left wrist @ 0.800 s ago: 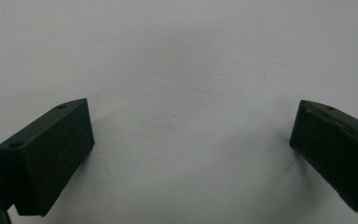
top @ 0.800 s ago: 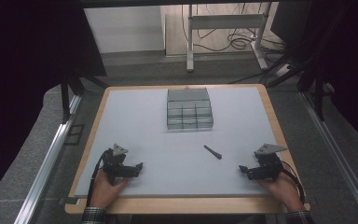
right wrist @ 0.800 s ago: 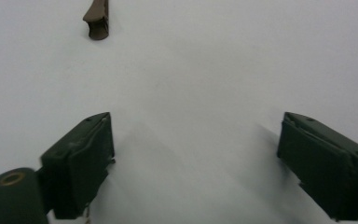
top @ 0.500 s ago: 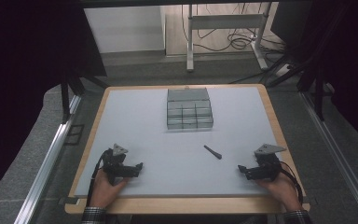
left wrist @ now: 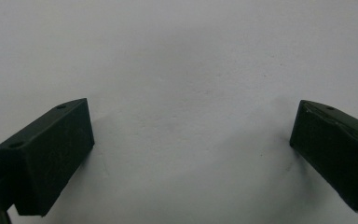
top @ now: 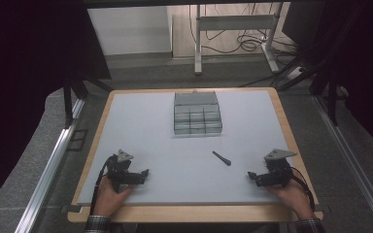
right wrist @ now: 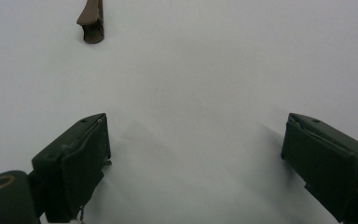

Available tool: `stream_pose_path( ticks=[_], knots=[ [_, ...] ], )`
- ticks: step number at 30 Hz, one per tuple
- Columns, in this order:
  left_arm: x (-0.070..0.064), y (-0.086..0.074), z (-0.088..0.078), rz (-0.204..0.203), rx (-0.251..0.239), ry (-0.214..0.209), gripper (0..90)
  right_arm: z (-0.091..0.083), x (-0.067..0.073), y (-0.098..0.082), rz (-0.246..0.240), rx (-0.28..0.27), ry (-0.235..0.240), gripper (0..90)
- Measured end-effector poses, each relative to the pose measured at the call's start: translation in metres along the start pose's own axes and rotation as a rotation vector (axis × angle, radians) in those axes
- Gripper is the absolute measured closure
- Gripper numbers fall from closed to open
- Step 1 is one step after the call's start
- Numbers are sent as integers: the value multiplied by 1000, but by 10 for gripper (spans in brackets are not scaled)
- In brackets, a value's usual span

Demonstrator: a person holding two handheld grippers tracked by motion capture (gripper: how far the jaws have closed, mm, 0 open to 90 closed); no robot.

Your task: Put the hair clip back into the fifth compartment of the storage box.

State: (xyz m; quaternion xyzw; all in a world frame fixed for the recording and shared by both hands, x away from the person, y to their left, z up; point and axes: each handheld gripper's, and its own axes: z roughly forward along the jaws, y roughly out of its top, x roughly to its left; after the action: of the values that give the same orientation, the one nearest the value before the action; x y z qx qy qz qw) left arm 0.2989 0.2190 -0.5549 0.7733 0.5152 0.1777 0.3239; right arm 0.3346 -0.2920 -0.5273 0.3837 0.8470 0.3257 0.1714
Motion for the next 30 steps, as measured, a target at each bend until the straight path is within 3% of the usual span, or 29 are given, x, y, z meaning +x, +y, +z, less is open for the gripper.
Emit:
stream_pose_path(
  ticks=[20,30],
  knots=[
    [0,0,0,1,1,0,0,-6,0,13,19,133,-1,110],
    [0,0,0,1,1,0,0,-17,-2,28,88,98,8,153]
  ],
)
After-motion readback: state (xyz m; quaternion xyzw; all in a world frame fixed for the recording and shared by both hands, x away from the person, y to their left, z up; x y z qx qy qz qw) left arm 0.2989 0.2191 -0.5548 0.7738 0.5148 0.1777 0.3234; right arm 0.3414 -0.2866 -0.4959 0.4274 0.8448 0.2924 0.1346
